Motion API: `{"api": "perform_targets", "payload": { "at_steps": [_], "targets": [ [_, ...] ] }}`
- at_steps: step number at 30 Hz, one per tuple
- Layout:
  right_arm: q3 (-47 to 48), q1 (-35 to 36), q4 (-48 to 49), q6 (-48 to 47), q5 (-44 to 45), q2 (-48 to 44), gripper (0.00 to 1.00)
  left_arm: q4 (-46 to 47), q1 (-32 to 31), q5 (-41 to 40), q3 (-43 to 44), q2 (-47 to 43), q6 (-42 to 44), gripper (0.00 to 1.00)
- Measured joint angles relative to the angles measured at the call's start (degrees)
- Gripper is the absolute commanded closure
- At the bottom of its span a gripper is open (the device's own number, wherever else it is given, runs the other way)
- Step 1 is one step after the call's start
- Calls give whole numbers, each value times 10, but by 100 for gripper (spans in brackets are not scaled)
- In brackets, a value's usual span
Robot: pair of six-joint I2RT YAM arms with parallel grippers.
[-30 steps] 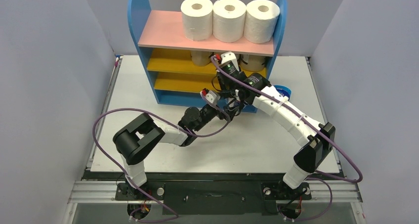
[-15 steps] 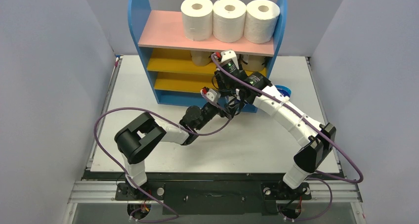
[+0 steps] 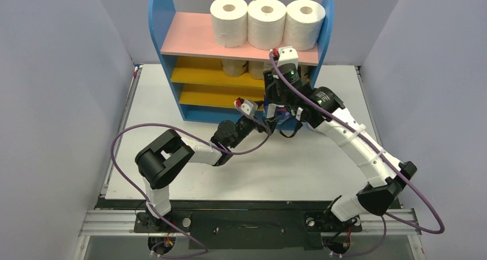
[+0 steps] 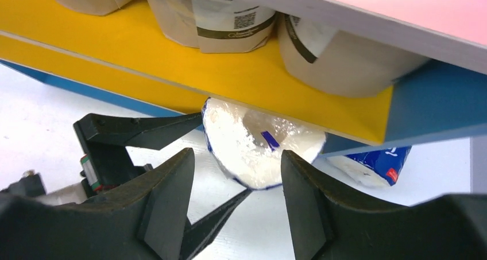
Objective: Place and organize the paper towels onto the shelf
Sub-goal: Place the paper towel on the shelf.
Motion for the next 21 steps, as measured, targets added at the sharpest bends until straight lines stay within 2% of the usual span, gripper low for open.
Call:
{"api": "perform_targets", "payload": {
  "at_steps": [5, 13, 21],
  "targets": [
    [-39, 0, 17, 6, 16, -61, 47, 0, 0, -1, 11, 8, 0, 4],
    [-277, 0, 125, 18, 30, -267, 47, 0, 0, -5, 31, 26, 0, 4],
    [-436, 0, 219, 38, 33, -418, 48, 0, 0, -18, 49, 40, 0, 3]
  ]
}}
